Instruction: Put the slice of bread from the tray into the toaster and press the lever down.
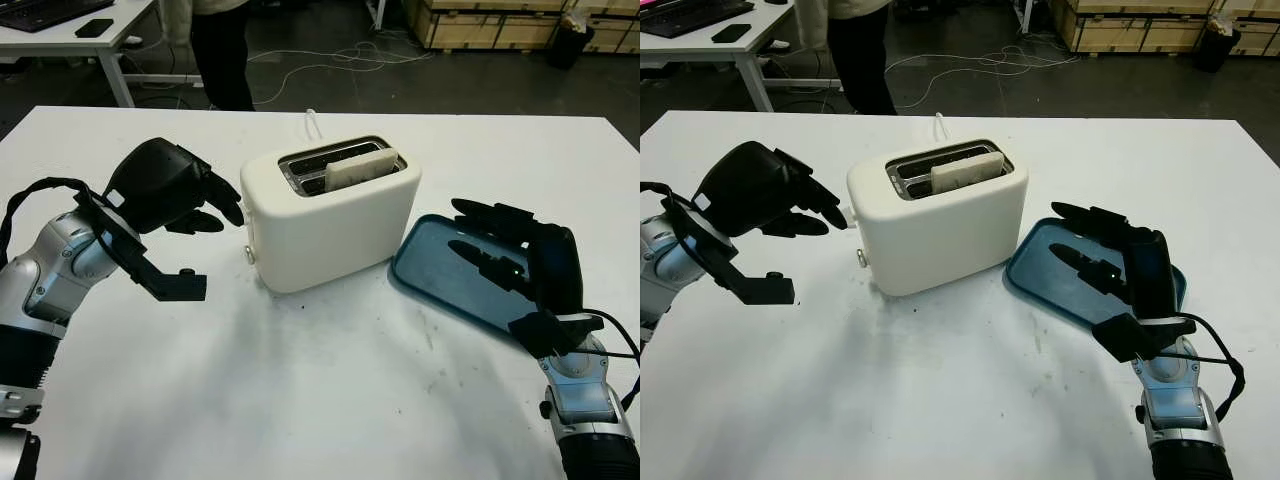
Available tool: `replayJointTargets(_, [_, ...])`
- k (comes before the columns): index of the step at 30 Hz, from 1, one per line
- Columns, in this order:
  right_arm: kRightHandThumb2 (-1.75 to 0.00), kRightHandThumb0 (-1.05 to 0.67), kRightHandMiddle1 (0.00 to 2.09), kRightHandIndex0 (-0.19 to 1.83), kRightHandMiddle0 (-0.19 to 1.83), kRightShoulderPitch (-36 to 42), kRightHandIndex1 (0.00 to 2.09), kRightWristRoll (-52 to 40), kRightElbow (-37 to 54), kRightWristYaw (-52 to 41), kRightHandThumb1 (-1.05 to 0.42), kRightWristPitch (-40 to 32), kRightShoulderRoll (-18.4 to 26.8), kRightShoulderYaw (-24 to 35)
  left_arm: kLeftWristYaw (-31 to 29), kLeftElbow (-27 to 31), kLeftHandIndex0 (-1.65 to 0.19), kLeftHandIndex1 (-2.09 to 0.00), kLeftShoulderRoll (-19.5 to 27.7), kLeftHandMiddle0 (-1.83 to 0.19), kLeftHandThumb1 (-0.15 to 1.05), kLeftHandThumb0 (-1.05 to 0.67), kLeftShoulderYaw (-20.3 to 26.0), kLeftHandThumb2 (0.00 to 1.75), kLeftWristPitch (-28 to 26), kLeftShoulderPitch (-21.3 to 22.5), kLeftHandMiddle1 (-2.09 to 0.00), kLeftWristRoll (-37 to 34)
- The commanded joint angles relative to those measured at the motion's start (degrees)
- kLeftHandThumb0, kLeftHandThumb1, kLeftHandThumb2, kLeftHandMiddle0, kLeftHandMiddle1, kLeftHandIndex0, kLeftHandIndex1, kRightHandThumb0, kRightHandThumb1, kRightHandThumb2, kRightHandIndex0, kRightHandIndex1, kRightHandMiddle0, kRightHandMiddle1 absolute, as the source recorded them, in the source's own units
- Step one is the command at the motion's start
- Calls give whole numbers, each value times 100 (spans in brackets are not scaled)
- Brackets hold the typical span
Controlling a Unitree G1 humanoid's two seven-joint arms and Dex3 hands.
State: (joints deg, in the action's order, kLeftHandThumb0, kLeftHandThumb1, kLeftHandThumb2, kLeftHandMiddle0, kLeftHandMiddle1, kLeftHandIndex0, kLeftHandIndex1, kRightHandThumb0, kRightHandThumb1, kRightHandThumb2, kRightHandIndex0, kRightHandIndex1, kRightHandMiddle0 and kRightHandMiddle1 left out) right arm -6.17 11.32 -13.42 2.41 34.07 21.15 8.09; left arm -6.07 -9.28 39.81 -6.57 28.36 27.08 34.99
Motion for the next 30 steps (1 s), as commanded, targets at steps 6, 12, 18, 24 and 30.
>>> replayJointTargets(6, [0,-30,0,107,95,-18,0,-87,87,-48,-82,36,-40,-26,129,81,-135,-19,-109,-118,58,-14,18,0,-289,53,-87,97])
replayJointTargets(12, [0,-28,0,107,95,-22,0,-101,41,-59,-81,55,-53,-27,407,-34,-136,-17,-118,-119,58,-12,45,1,-331,111,-88,192])
replayJointTargets(18, [0,-28,0,106,95,-9,0,-79,41,-50,-81,42,-54,-37,538,-90,-136,-15,-140,-119,56,-13,47,0,-378,144,-88,243])
replayJointTargets(24, [0,-29,0,106,95,11,0,-62,68,-41,-81,19,-50,-32,463,-180,-136,-13,-137,-119,57,-13,-46,0,-436,195,-84,268])
replayJointTargets(30, [0,-28,0,106,95,10,0,-56,67,-35,-81,32,-41,-24,441,-313,-136,-11,-164,-120,57,-16,-147,0,-459,223,-82,260])
